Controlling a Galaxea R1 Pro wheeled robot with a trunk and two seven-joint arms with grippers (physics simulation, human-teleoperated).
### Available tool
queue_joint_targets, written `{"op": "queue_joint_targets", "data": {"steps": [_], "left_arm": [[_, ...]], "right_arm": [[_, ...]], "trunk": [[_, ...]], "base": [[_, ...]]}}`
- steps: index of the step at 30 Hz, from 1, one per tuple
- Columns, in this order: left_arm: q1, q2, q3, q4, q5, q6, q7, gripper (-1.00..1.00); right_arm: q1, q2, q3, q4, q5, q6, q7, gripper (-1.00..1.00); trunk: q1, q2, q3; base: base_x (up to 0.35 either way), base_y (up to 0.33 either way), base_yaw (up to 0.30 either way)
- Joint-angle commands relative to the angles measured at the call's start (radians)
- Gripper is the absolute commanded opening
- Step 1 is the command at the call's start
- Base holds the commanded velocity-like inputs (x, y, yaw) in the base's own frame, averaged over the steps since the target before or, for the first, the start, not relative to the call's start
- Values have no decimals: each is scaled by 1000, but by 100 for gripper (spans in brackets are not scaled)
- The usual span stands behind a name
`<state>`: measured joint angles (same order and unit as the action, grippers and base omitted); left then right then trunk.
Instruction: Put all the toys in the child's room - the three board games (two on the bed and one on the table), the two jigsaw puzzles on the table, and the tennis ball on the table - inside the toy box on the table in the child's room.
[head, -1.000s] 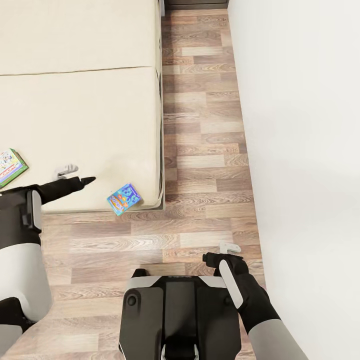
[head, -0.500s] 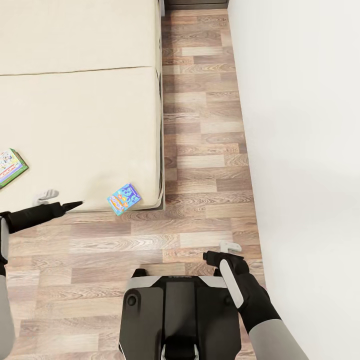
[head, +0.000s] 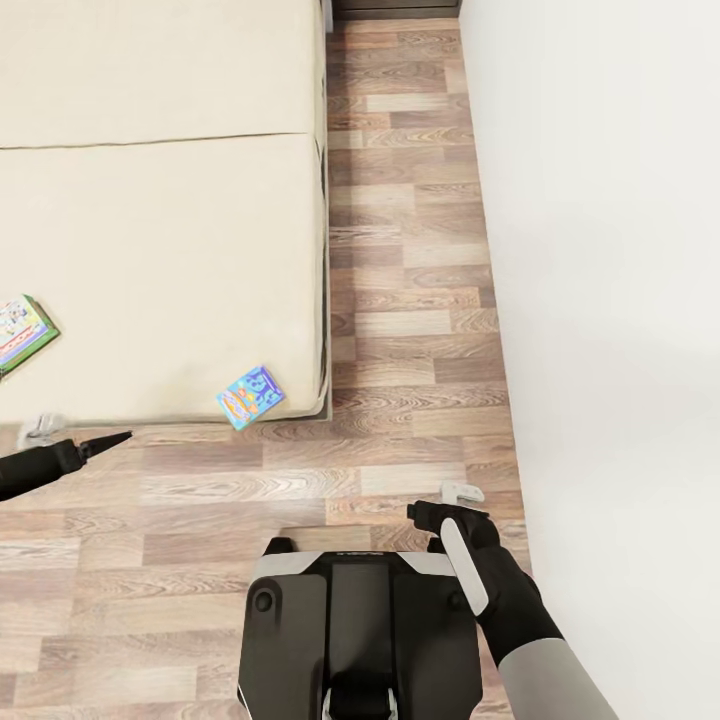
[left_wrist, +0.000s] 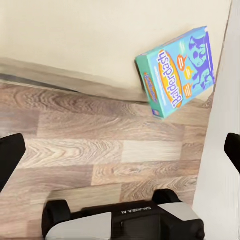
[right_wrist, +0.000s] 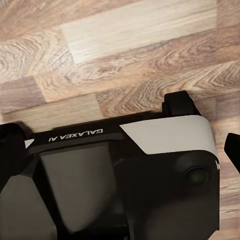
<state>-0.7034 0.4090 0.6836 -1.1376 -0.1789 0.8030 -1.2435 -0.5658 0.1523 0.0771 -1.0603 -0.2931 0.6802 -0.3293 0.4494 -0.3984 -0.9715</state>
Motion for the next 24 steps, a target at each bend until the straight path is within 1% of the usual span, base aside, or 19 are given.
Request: {"op": "queue_joint_targets", "data": {"steps": [1,4,7,11,15,18,21,24], "left_arm": [[12,0,12,-1,-11,8,-25,100],[34,2,20,-1,-12,6,-53,100],[73,6,25,-1,-13,2,-89,100],[110,12,28,2,-13,-5,-103,100],[154,13,27,5,-13,-39,-105,100],[166,11,27,5,-13,-69,-102,100],[169,10,27,5,-14,-82,-99,100],[170,10,27,5,-17,-88,-96,100]], "right_arm": [[0,-1,1,-1,-11,2,-10,100],[0,-1,1,-1,-11,2,-10,100],[0,-1,1,-1,-11,2,-10,100],[0,0,3,-1,-11,2,-10,100],[0,1,5,0,-12,2,-10,100],[0,2,7,0,-12,0,-10,100],[0,2,8,1,-12,0,-11,100],[0,3,7,2,-12,0,-11,100]], "trunk": [[1,-2,-1],[1,-2,-1],[1,-2,-1],[1,-2,-1],[1,-2,-1],[1,-2,-1],[1,-2,-1],[1,-2,-1]], "base": [[0,0,112],[0,0,139],[0,0,200],[0,2,255],[0,114,280],[0,241,288],[0,220,290],[0,105,290]]}}
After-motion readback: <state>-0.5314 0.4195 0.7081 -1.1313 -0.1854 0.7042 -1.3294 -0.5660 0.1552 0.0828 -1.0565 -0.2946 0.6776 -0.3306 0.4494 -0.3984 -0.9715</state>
